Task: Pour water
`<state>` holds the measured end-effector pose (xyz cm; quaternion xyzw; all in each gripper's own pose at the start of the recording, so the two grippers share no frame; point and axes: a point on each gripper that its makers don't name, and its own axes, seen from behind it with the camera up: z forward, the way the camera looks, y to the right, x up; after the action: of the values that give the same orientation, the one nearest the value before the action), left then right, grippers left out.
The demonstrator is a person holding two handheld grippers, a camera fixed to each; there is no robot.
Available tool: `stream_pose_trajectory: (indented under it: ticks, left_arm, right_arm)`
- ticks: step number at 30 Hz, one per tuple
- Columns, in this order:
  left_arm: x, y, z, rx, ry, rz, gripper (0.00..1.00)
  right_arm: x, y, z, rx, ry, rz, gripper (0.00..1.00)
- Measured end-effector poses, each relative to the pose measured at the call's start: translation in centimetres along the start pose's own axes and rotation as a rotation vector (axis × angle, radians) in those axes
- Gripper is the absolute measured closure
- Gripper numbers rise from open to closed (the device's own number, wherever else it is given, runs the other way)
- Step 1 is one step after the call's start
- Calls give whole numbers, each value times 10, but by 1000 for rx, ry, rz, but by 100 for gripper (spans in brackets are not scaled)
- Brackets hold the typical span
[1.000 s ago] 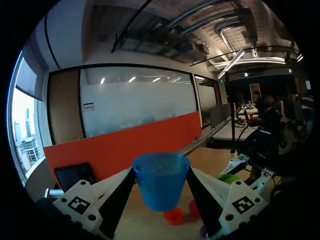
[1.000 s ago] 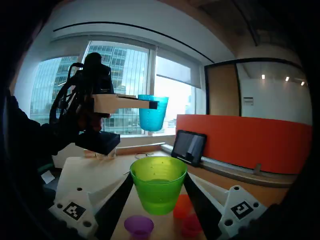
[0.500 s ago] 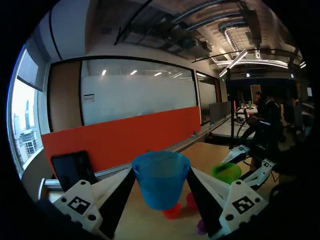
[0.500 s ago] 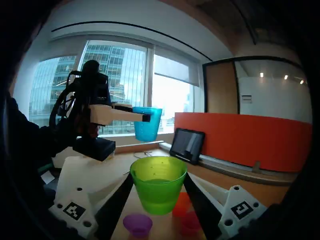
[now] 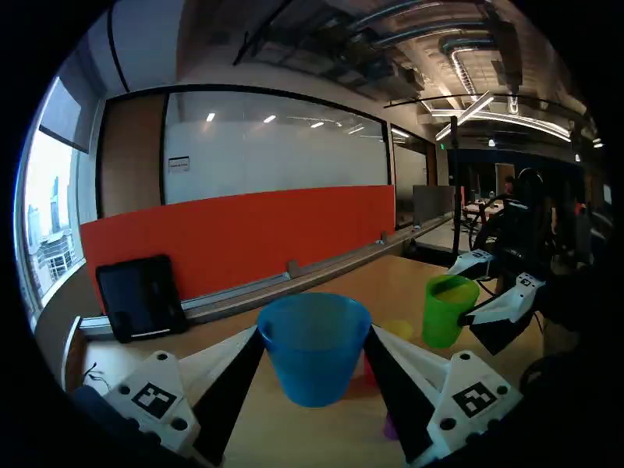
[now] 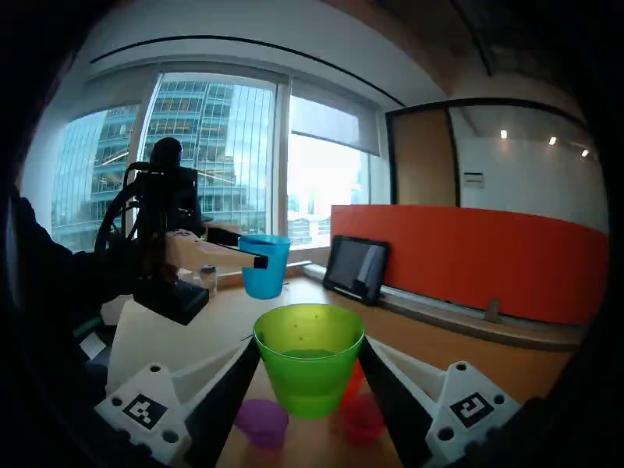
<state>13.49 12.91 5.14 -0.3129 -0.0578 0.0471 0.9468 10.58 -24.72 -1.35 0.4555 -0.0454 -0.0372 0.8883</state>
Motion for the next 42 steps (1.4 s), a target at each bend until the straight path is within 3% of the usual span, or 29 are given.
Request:
stream_pose_trajectory:
  ticks: [15,24,42]
  left_arm:
    - [-51,1,-4,-3,-79,-38,13]
    - [-80,5,-8,-3,-129,-22,13]
    - [-137,35,-6,-62,-240,-37,13]
  right_arm:
    - [-27,9,-20,-12,-92,9,10]
    - [-48,10,-31,-11,-153,4,10]
    - [-93,8,-39,6,-257,24,10]
